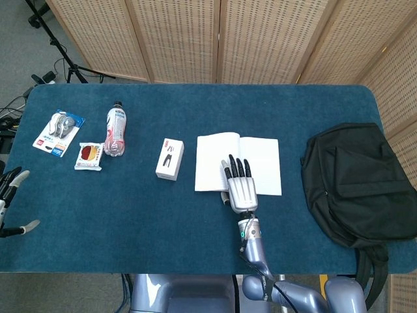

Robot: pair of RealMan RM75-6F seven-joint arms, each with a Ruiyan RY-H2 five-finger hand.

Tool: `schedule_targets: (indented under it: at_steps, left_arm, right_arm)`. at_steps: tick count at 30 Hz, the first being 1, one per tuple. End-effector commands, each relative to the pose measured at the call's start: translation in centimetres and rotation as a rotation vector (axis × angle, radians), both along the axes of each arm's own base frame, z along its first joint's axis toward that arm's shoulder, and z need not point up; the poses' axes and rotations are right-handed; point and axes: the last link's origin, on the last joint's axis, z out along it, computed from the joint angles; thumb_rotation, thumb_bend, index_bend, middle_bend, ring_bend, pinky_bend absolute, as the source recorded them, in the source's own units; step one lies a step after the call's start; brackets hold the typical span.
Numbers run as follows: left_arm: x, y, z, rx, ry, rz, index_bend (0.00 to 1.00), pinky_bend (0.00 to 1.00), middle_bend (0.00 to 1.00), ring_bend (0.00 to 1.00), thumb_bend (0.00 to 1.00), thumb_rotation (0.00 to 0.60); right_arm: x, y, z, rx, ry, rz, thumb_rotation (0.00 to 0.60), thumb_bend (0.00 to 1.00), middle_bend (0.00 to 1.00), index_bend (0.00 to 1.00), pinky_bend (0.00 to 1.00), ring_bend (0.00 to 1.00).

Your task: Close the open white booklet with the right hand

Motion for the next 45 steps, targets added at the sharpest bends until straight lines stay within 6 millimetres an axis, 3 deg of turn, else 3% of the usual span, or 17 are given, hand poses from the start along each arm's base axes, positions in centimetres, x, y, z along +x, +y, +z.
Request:
schedule_targets:
  at_steps: [1,9,26,36,45]
  left_arm:
    - [0.0,0.0,0.0,0.0,0.0,0.0,0.0,0.08,0.0,0.0,0.07,0.552]
    - [0.0,0.0,0.0,0.002,0.0,0.0,0.0,0.08,0.0,0.0,0.07,0.552]
    - [0.1,0.0,-0.1,0.0,0.002,-0.002,0.0,0.08,0.0,0.0,0.07,0.551]
    - [0.1,0.0,-0.1,0.001,0.001,-0.004,0.0,0.08,0.0,0.0,0.07,0.552]
    - [0.2,0.0,-0.1,-0.001,0.001,-0.007,0.0,0.08,0.0,0.0,0.07,0.553]
  right_arm:
    - [-0.1,-0.1,0.2,-0.012,-0.01,-0.005,0.6,0.36,0.0,0.1,0.0,0.0]
    - [-0.3,-0.2,0.5,-0.036,-0.055,-0.038,0.6,0.41,0.0,0.1,0.0,0.0]
    - [-0.3,-0.9,2.4,-0.166,-0.333,-0.187,0.6,0.45,0.0,0.12,0.0,0.0]
    - [-0.5,-1.3,3.8,-0.291,-0.379,-0.231,0.6,0.57,0.0,0.12,0.0,0.0]
    - [-0.4,-1.3,4.7,-0.347,-0.396,-0.192,0.6,0.57,0.0,0.11,0.0,0.0]
